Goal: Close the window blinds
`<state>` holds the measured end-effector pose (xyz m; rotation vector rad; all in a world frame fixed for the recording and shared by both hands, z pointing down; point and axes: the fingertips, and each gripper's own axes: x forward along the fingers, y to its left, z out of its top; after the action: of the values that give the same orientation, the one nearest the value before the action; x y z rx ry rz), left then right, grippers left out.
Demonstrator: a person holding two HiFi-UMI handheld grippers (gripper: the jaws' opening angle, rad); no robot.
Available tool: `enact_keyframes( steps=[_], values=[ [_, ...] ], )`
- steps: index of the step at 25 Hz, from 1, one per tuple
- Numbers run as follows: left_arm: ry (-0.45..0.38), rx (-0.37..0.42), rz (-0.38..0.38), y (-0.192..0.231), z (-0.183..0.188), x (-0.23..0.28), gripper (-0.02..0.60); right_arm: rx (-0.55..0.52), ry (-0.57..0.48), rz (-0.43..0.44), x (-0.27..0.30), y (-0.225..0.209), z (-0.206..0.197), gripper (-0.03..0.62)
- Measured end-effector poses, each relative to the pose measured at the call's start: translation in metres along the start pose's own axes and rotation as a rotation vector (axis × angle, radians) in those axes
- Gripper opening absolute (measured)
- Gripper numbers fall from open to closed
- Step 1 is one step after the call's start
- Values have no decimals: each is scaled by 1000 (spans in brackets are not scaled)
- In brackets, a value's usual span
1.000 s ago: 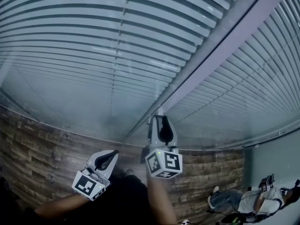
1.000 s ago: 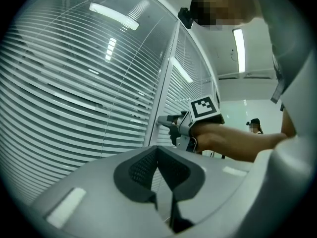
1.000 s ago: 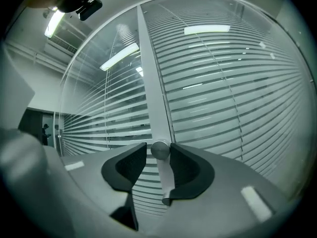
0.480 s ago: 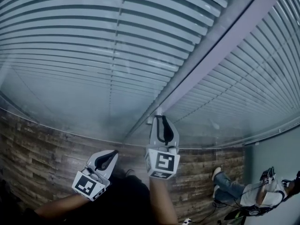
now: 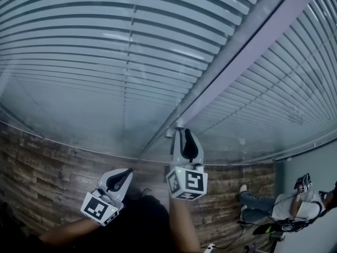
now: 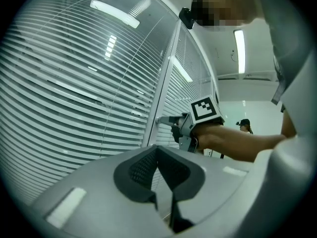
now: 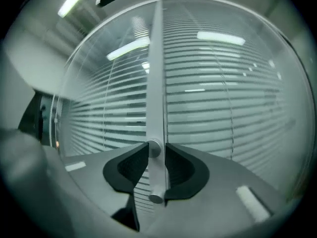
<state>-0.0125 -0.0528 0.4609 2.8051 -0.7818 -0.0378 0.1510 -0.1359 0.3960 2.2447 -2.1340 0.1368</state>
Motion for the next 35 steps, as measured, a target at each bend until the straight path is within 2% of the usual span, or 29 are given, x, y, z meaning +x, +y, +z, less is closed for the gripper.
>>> enact_keyframes(
  steps=[2,3,8,12,19,24,26,28,30,33,35],
  values=[
    [-5,0,11,5,-5,-4,-2,208,-25,36,0,-1,-9,117],
    [-8,0,16,8,-8,-6,-2,258,-31,49,0,2,-12,128],
    [-12,0,37,9,7,-8,-2,302,-39,35,6,3,2,130],
    [-14,-5,39,10,9,-9,-2,286,-36,28,6,2,6,129],
    [-3,1,27,10,7,-5,-2,76,16,25,10,2,4,127],
    [-3,4,23,11,4,-5,-2,-265,63,-16,10,11,1,124],
    [-1,2,21,12,5,-5,-2,-306,73,-12,11,12,1,124],
    [-1,1,18,12,6,-4,-2,-299,72,1,11,13,3,127],
    [-6,2,18,11,8,-4,-2,-198,58,25,9,10,4,130],
    [-15,19,15,9,10,-6,-2,183,-5,103,2,6,4,165],
    [-21,41,9,7,12,-6,-2,355,-37,118,-1,3,3,169]
  ],
)
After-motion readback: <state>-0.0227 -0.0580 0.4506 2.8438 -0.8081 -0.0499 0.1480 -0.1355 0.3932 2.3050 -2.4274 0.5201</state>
